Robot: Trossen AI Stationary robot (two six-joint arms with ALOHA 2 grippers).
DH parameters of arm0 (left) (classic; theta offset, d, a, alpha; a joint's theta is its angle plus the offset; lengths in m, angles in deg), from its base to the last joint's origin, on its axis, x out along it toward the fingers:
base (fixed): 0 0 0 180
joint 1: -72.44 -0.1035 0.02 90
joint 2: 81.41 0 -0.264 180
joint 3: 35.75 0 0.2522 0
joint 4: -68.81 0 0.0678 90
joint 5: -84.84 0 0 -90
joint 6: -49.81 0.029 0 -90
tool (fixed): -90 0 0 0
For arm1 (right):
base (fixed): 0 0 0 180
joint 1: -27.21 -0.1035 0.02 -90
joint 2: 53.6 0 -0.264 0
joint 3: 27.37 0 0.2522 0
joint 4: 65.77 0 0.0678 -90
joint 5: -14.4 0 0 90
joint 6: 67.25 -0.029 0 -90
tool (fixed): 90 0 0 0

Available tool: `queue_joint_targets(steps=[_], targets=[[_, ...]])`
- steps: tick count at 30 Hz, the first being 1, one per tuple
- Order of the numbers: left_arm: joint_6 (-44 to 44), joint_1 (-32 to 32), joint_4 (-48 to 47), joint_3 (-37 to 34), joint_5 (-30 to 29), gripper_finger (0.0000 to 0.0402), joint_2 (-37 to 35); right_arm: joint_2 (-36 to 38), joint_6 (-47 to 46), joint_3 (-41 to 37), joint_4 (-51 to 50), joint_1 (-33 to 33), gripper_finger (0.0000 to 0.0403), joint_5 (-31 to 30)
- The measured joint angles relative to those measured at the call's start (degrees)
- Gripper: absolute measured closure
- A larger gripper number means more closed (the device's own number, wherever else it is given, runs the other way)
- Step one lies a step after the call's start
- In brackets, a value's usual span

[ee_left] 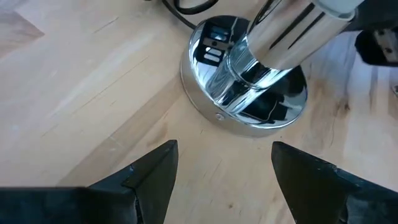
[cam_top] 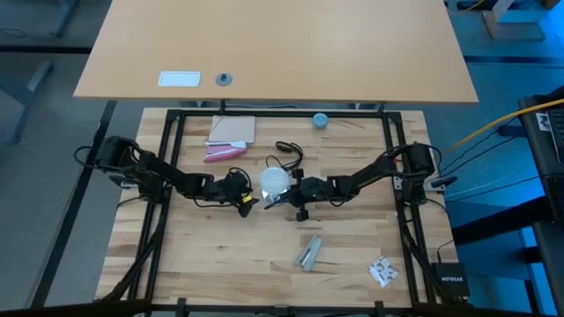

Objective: Screw lightbulb
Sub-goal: Insert light bulb into the lamp, then remove the lightbulb from the lamp

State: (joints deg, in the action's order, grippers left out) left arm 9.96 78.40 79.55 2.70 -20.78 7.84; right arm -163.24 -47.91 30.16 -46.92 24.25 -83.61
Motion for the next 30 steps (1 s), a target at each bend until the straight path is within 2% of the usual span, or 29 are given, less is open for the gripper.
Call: queue_joint_targets(steps=[7,15,18,23,30], targets=[[1.28,0.0,0.07,0.0,0.0,0.015,0.0,6.06,0.05,0.02,-3.97,0.0,0.0388,0.07],[4.24,0.0,1.16,0.0,1.56,0.015,-2.64,20.03,0.61,0.07,-21.95,0.0,0.0388,0.07],[6.03,0.0,0.48,0.0,3.63,0.015,-7.34,26.21,0.63,0.07,-27.71,0.0,0.0388,0.07],[8.93,0.0,-4.14,0.02,7.63,0.015,-19.57,35.37,0.63,0.13,-34.64,0.0,0.0388,0.07],[5.57,0.0,-22.13,0.04,14.86,0.015,-38.99,41.03,0.63,0.15,-35.64,0.0,0.0388,0.07]])
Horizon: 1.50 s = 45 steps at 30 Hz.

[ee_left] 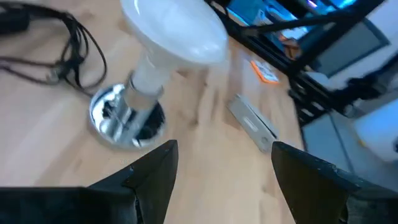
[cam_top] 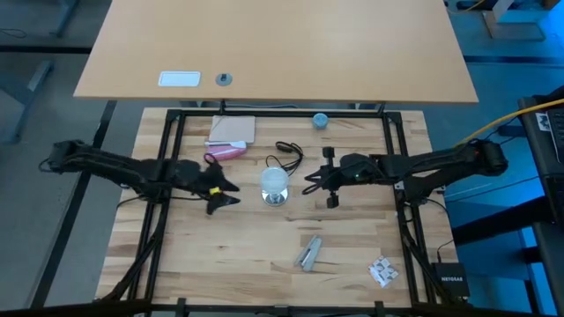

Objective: Screw lightbulb
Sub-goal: Remove the lightbulb from the lamp

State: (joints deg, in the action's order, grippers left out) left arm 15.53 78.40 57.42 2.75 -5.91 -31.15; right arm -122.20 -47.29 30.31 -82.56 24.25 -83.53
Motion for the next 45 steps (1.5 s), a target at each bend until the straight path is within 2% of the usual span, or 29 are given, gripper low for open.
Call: queue_joint_targets(steps=[4,9,16,22,45], targets=[[-3.27,0.02,-9.06,0.0,1.27,0.015,-7.99,0.08,0.0,0.0,-0.01,0.0,0.0388,0.02],[-1.51,0.0,-13.54,0.0,0.42,0.015,-11.95,0.08,0.0,0.0,-0.09,0.0,0.0388,-0.03],[2.79,0.0,-14.31,0.0,-3.14,0.015,-10.91,0.05,0.0,0.0,-0.13,0.0,0.0388,-0.01],[6.53,0.0,-14.28,0.0,-3.95,0.015,-9.32,0.05,0.0,0.01,-0.12,0.0,0.0388,-0.01],[6.88,0.0,-14.29,0.0,-4.0,0.015,-8.05,0.05,0.0,0.04,-0.12,0.0,0.0388,0.01]])
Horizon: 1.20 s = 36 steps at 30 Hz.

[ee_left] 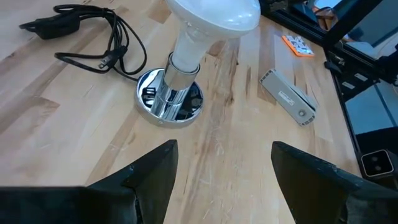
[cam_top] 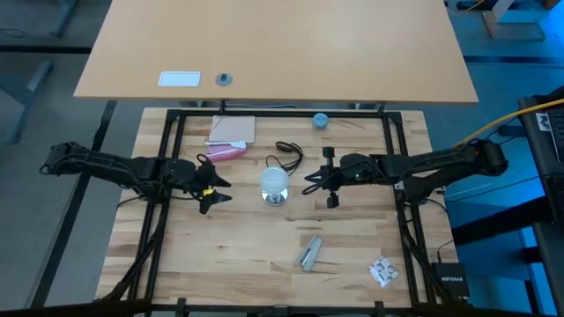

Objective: Screw lightbulb
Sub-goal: Remove the lightbulb from the lamp

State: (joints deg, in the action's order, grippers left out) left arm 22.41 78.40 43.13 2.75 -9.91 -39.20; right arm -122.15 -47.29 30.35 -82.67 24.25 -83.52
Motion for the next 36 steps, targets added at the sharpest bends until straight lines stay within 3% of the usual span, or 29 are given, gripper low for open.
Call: queue_joint_targets(steps=[36], targets=[[-1.13,-0.01,-1.23,0.0,0.0,0.015,0.0,0.0,0.0,0.02,0.0,0.0,0.0388,0.01]])
